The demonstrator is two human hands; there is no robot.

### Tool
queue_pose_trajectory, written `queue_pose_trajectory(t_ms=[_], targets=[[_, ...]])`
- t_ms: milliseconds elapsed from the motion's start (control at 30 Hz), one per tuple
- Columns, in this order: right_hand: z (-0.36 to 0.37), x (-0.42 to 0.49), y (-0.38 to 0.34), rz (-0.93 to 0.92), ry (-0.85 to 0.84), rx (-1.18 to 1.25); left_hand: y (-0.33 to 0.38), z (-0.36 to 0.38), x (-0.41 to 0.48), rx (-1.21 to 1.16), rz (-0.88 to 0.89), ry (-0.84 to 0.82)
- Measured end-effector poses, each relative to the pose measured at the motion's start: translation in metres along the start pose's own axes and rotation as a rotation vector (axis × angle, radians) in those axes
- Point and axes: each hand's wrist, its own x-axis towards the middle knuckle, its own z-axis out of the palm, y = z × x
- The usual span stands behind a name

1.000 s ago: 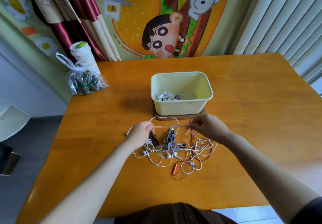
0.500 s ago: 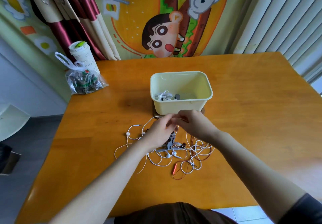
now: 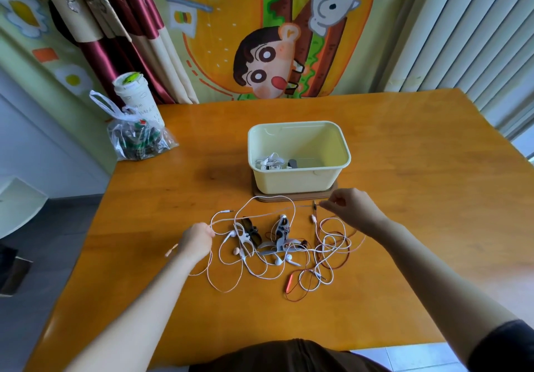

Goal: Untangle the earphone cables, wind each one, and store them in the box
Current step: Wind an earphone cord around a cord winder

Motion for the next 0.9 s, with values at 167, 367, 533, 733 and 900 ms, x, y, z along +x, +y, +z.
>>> queue_pose_trajectory(t_ms=[167,367,533,733,900], targets=[[0.004,-0.004,-0.043,-0.208,0.049,0.021,0.057,-0.003,-0.038,-0.126,0.3,-0.081],[0.01,-0.012,-0.069,-0.332,0.04,0.146,0.115,-0.005,-0.078,-0.564,0.599,-0.262],[0.007,-0.006,-0.032,-0.146,0.09,0.08,0.092,-0.004,-0.062,-0.396,0.554,-0.12],[0.0,0.0,0.006,0.11,0.214,0.06,0.064,-0.004,-0.039,-0.311,0.44,-0.035],[0.015,-0.001,0.015,0.095,-0.105,0.084,0.061,-0.011,-0.022,-0.338,0.294,0.112]])
